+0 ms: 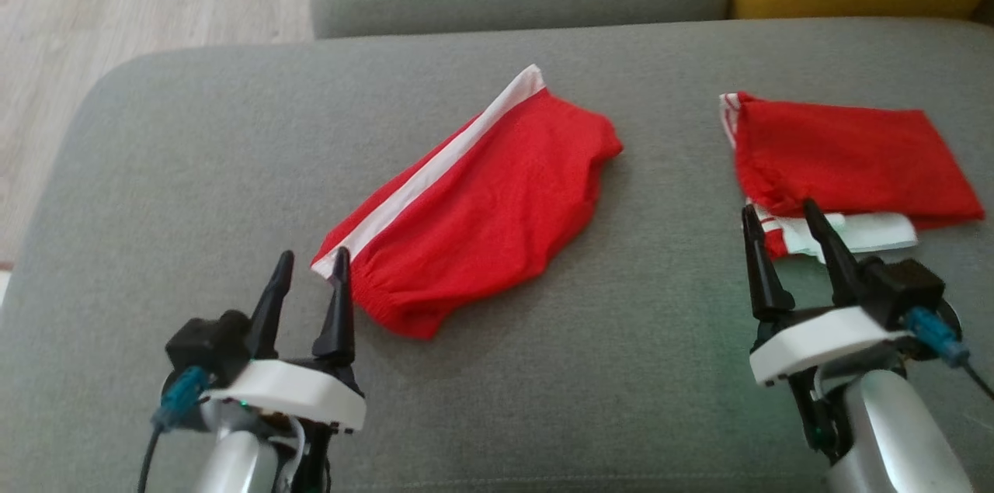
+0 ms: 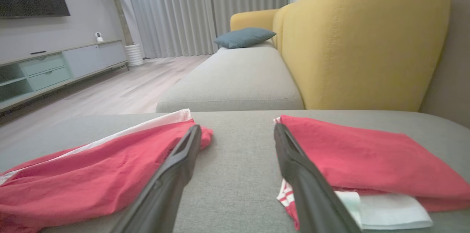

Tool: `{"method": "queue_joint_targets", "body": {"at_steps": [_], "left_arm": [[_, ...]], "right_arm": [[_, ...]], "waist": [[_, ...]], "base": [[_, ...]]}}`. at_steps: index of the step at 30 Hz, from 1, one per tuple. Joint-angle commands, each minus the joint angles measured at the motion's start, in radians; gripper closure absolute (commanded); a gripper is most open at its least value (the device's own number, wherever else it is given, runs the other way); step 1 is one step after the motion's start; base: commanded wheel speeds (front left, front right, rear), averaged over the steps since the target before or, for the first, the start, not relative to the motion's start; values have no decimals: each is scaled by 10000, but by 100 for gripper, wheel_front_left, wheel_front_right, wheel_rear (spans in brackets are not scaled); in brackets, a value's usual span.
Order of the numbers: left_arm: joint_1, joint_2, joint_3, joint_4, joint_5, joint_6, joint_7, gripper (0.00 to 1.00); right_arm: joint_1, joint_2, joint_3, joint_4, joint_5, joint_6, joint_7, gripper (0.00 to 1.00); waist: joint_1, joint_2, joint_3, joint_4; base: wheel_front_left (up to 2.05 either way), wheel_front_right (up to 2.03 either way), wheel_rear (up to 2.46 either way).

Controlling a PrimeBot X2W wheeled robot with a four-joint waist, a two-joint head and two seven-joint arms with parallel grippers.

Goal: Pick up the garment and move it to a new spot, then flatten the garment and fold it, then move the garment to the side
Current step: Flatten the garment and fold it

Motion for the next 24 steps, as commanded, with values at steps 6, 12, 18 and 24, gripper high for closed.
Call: {"method": "queue_joint_targets", "body": {"at_steps": [6,12,18,24], "left_arm": [[-723,-187,426,-37,339,-366,-120,0],[-1009,-263,303,190,432,-543,-120,0],[-1260,-281,-85,301,242,-538,-120,0],[-1378,-283,-334,229,106,-395,-120,0]], "right_arm": [[-425,384,-76,-638,1735,-9,1405,0],[-1317,535,-697,-410,4245,-9,3281,0],[-2751,556,-1656,992,6141,-9,4596,0],[-4046,557,-2871,3097,5841,-9,5034,0]], "waist": [[0,-1,687,736],[0,-1,1381,1583],[0,-1,1883,2583],[0,-1,2083,3303]], "base": [[0,0,0],[0,0,0],[0,0,0],[0,0,0]]}}
